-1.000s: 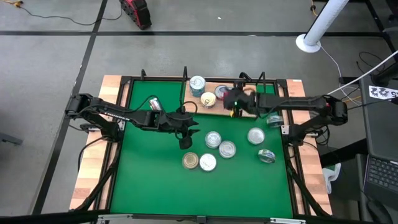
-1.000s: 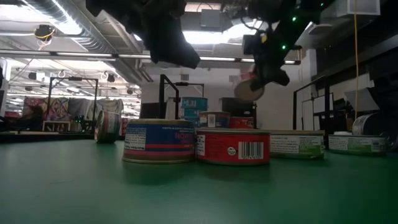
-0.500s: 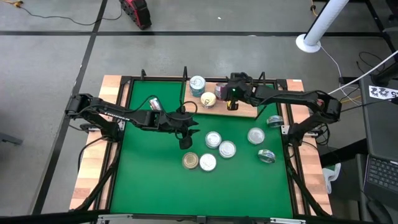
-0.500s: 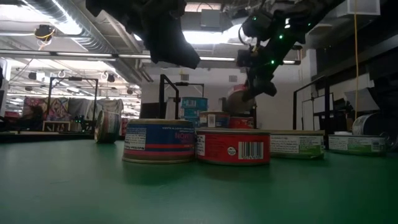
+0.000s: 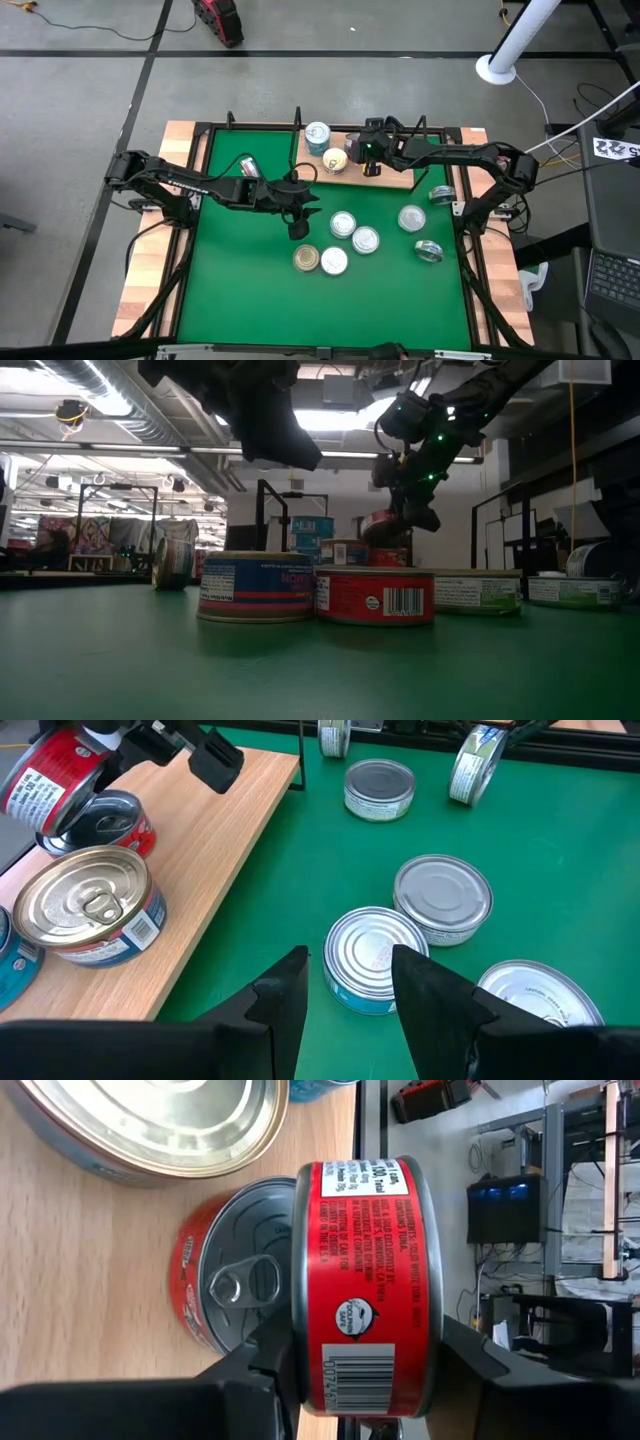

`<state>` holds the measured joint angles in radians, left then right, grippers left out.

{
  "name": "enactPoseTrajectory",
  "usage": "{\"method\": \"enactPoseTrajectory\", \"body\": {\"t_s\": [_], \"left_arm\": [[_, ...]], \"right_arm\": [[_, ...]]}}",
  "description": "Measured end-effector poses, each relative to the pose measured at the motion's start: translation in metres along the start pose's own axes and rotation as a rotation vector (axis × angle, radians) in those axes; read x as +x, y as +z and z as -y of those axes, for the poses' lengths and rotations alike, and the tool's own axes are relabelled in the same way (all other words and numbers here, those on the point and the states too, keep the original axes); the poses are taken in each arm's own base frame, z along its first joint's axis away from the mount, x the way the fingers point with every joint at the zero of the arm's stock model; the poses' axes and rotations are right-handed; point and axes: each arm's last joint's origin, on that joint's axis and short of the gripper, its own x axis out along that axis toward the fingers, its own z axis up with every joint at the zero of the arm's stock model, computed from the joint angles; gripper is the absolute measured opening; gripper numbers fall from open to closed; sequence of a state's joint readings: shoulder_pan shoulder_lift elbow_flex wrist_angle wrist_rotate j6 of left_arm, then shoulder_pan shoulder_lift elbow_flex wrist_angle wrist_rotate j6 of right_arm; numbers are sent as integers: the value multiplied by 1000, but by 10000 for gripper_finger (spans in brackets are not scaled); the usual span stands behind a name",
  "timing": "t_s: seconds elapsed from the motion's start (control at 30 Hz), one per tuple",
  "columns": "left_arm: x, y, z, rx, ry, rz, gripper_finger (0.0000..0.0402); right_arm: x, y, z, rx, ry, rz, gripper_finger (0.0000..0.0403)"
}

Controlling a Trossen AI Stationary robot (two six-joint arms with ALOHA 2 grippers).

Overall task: Stack canned seafood by type on shelf
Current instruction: Stack the red tuna can on top of the red tuna can on the shelf

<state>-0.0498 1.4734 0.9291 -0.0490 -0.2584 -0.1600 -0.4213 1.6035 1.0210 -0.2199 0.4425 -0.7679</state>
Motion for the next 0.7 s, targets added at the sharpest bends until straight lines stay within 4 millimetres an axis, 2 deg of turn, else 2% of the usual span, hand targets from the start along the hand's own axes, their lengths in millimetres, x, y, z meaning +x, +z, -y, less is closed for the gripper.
{"method": "enactPoseTrajectory", "body": {"t_s": [0.43, 0.7], "left_arm": [[0, 0, 0, 2, 0, 0, 141], [0, 0, 0, 2, 0, -1, 141]], "right_arm": [[0, 0, -1, -4, -2, -12, 146], [1, -1, -2, -7, 6, -19, 225]]}}
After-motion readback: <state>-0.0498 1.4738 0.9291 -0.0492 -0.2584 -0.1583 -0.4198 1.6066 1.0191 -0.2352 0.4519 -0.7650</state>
